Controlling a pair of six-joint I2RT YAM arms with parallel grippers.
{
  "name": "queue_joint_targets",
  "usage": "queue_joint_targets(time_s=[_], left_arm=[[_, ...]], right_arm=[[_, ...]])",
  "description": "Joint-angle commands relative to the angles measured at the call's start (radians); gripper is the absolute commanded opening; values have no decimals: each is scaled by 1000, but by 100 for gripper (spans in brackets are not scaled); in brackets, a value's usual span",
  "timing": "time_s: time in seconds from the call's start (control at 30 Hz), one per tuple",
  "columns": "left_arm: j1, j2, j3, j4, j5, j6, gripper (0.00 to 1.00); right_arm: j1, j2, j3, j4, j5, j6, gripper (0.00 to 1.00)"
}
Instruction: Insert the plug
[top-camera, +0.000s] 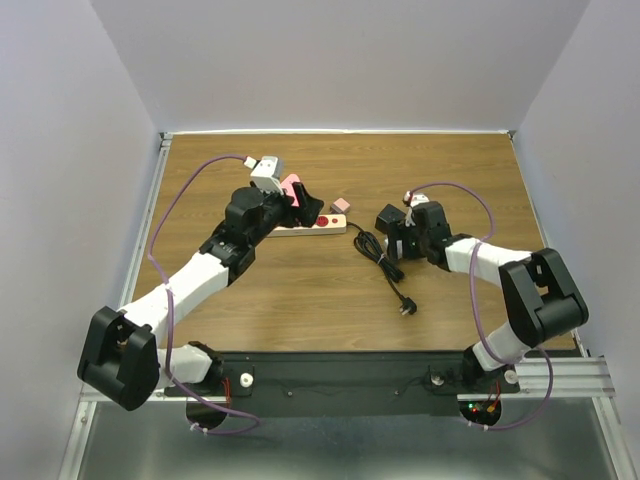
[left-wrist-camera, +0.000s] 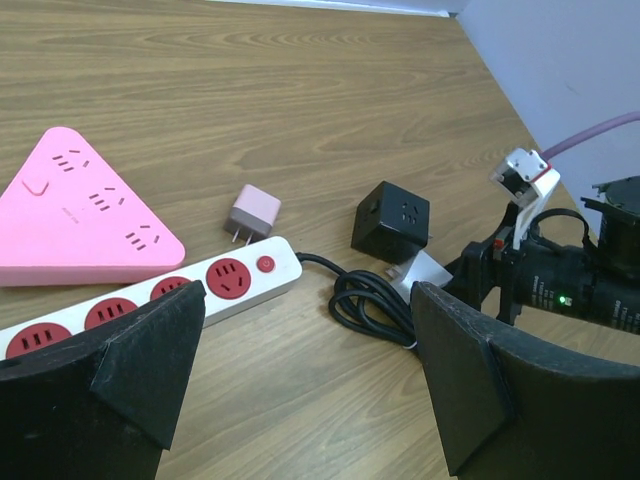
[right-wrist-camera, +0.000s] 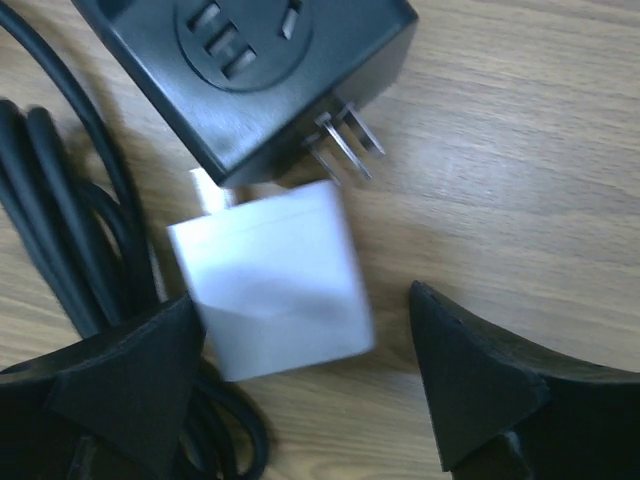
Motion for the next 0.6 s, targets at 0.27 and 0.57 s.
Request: queue_joint_targets(time_s=[0.27, 0.57], left_arm=[[-11, -40, 55, -29, 123, -4, 94], [-28, -8, 58, -30, 362, -146, 94]], right_arm=[[9, -117, 2, 1, -102, -42, 2], [113, -355, -21, -2, -305, -128, 0]])
